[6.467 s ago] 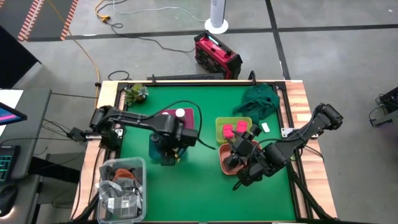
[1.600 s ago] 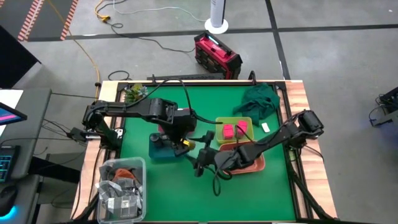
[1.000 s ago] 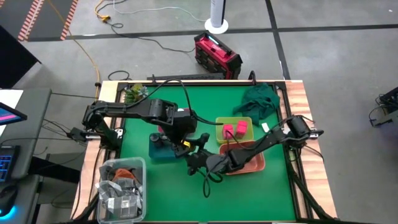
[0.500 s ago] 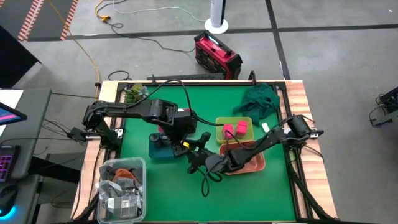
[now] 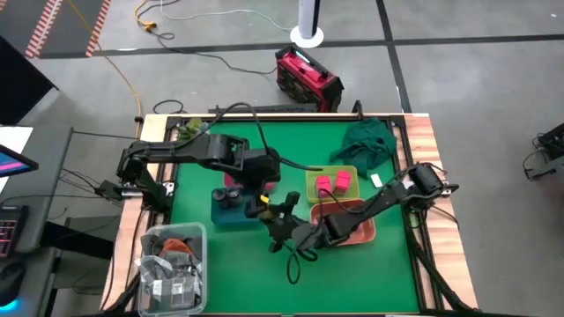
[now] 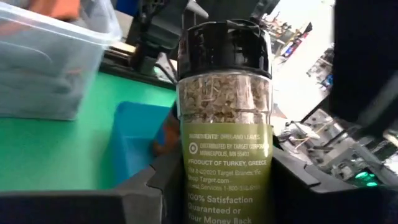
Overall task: Sort spices by type
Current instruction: Put the black seasoning bottle into the blue bin
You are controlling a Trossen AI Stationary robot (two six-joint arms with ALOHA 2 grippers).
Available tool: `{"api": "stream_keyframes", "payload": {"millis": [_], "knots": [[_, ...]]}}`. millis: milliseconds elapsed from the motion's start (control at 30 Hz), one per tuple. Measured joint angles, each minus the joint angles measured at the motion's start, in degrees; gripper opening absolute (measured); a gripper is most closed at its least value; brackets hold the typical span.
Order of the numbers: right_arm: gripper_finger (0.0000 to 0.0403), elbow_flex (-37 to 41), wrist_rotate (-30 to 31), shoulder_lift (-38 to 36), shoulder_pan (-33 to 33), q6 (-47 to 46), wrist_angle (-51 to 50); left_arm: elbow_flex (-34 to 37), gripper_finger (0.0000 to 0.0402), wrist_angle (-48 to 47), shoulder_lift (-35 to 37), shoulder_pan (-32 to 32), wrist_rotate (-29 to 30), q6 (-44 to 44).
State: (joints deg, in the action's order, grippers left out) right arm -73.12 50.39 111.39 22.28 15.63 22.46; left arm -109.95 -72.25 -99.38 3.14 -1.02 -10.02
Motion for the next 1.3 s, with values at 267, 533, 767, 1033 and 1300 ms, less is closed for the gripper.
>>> {"api": "stream_keyframes", "payload": {"millis": [267, 533, 767, 1033, 1300], "knots": [[0.0193, 0.00, 3.11, -2.91, 0.78, -6.76, -8.01, -1.06, 0.0308, 8.05, 3.31, 3.44, 14.21, 7.13], [0.0194, 0.00, 6.38, -6.45, 2.26, -14.54, -17.80, 12.22, 0.0301, 22.41, 17.10, 9.64, 23.74, 9.92], [0.0194, 5.74, 6.53, -6.22, 0.40, -12.73, -3.11, 37.34, 0.0300, 44.02, 32.60, 12.34, 23.82, 7.42], [0.0197, 12.82, -2.43, -6.16, -2.08, -4.60, 24.20, 58.99, 0.0299, 74.78, 41.80, 14.85, 28.21, 13.86], [0.0197, 12.81, -4.04, -6.12, -1.81, 1.71, 29.53, 63.73, 0.0299, 83.49, 41.04, 14.69, 28.06, 13.16]]}}
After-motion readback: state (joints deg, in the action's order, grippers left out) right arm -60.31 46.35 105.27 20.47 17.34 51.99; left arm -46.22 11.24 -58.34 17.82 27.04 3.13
